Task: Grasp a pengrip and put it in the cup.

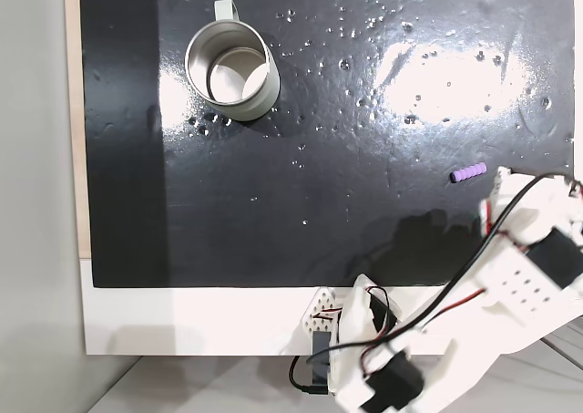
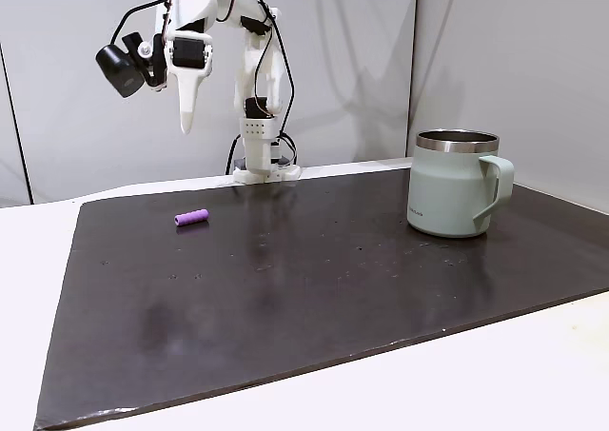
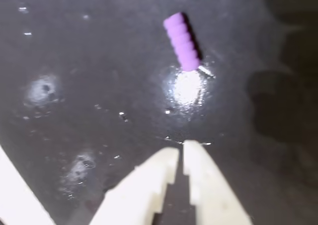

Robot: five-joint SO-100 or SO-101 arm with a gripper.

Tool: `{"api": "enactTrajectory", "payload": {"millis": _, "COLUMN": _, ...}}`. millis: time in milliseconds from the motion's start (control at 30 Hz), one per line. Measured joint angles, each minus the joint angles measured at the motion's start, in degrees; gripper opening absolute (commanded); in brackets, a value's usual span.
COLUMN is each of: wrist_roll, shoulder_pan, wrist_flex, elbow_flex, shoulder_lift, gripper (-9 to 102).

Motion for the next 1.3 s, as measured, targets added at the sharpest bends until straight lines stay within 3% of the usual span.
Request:
{"api": "enactTrajectory", "payload": {"millis": 367, "wrist_roll": -11.9, "shoulder_pan": 0.1, "wrist_flex": 6.2, "elbow_flex": -19.6, "shoulder_lift": -23.0, "gripper": 12}}
{"api": "enactTrajectory", "payload": {"millis": 600, "wrist_roll": -18.5, "shoulder_pan": 0.1, "wrist_flex": 6.1, "elbow_flex": -22.2, "shoulder_lift": -29.3, "gripper": 21}}
{"api": "enactTrajectory", "payload": {"millis": 833, "wrist_roll": -20.3, "shoulder_pan": 0.2, "wrist_flex": 1.7, "elbow_flex": -22.1, "shoulder_lift": -35.1, "gripper": 22}}
{"api": "enactTrajectory", "payload": {"millis": 1033, "wrist_roll": -20.3, "shoulder_pan": 0.4, "wrist_flex": -7.0, "elbow_flex": -12.7, "shoulder_lift": -35.1, "gripper": 22}}
{"api": "enactTrajectory", "payload": {"millis": 1300, "wrist_roll": -20.4, "shoulder_pan": 0.4, "wrist_flex": -11.1, "elbow_flex": -7.7, "shoulder_lift": -35.1, "gripper": 22}}
